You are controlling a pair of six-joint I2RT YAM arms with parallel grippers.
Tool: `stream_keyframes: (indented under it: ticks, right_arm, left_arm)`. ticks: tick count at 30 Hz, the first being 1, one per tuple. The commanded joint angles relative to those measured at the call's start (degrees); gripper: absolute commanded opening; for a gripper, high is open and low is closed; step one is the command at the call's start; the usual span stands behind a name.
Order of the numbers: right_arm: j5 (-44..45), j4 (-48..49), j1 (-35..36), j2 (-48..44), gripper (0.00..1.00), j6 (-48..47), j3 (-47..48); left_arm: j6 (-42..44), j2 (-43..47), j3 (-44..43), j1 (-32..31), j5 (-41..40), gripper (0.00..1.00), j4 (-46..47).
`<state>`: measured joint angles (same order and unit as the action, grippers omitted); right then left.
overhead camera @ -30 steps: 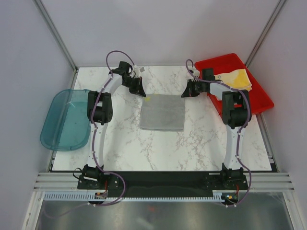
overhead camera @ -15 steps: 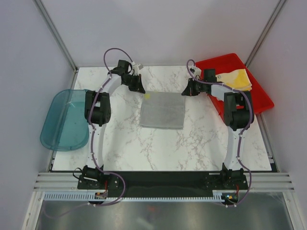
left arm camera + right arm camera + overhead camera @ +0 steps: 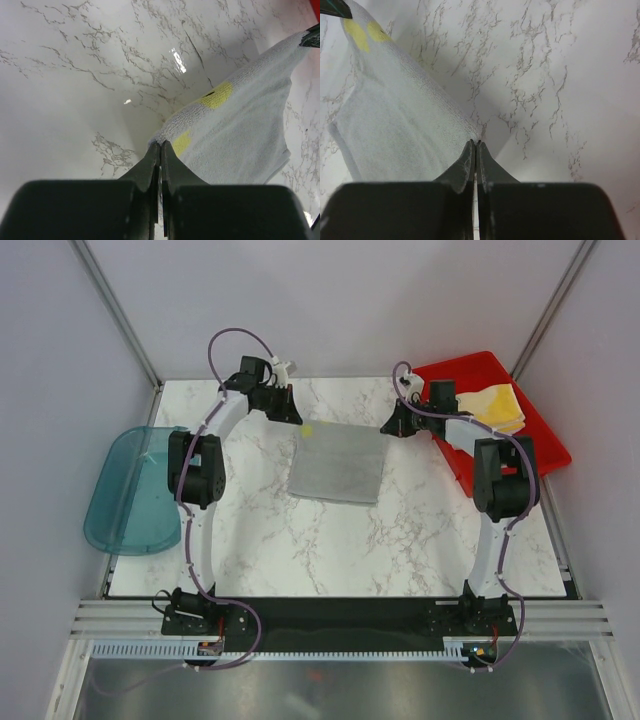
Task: Fold and stack the towels
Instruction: Fold the towel
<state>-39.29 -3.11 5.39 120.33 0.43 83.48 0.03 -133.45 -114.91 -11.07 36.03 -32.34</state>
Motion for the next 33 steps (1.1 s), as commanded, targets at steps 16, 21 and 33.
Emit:
stream_keyframes:
  ticks: [16, 21, 33]
  right_arm:
    - [6.41, 4.43, 3.31, -16.79, 0.00, -2.36, -12.89]
    - [7.56, 3.64, 4.10, -20.31, 0.00, -2.45, -16.06]
    - [9.06, 3.64, 7.88, -28.84, 0.00, 0.97, -27.31]
  left_arm:
    - [-0.12, 11.27, 13.13, -0.18, 0.88, 0.02, 4.91]
    - [-0.12, 15.58, 18.58, -0.44, 0.71, 0.02, 6.58]
    - [-1.00, 24.28, 33.25, -1.76, -2.19, 0.02, 9.31]
